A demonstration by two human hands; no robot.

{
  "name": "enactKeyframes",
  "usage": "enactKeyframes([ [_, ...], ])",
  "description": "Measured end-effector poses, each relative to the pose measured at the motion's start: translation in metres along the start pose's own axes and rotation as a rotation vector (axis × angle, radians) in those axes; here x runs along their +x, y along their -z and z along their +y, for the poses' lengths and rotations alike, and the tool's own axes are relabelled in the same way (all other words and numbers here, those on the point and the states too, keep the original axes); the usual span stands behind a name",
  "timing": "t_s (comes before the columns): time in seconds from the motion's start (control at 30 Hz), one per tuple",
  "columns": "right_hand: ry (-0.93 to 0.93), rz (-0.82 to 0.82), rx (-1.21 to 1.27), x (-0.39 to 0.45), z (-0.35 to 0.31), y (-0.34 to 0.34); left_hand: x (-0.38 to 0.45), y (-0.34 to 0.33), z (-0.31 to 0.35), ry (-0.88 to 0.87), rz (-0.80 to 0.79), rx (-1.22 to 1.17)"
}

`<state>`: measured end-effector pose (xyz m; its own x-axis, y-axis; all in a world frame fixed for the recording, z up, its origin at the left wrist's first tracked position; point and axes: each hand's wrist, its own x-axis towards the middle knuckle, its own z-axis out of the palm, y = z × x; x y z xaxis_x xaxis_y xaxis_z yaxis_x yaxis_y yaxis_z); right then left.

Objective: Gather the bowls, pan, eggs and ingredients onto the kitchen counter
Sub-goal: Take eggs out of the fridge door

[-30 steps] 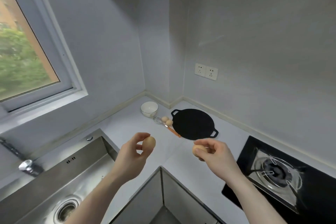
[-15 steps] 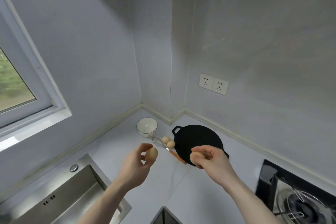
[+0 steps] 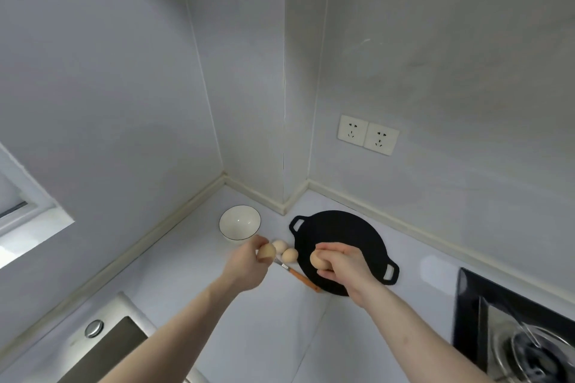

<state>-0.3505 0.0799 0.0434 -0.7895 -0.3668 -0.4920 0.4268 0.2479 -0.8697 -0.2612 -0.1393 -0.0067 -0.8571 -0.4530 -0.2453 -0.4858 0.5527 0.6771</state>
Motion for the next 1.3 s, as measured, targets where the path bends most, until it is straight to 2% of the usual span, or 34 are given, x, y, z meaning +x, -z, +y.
enactKeyframes([
  [0.37,-0.082,0.024,-0.079,0.089,0.017,-0.010,0.111,-0.023,0.024,-0.044,-0.062,0.405],
  [0.63,-0.014,0.059,-0.315,0.143,0.017,-0.019,0.156,-0.035,0.013,-0.098,-0.063,0.913],
  [1.0,-0.008,0.076,-0.511,0.203,0.036,-0.046,0.194,-0.050,-0.002,-0.103,-0.082,0.895],
  [1.3,-0.032,0.069,-0.599,0.233,0.045,-0.067,0.208,-0.061,-0.015,-0.082,-0.165,1.037],
])
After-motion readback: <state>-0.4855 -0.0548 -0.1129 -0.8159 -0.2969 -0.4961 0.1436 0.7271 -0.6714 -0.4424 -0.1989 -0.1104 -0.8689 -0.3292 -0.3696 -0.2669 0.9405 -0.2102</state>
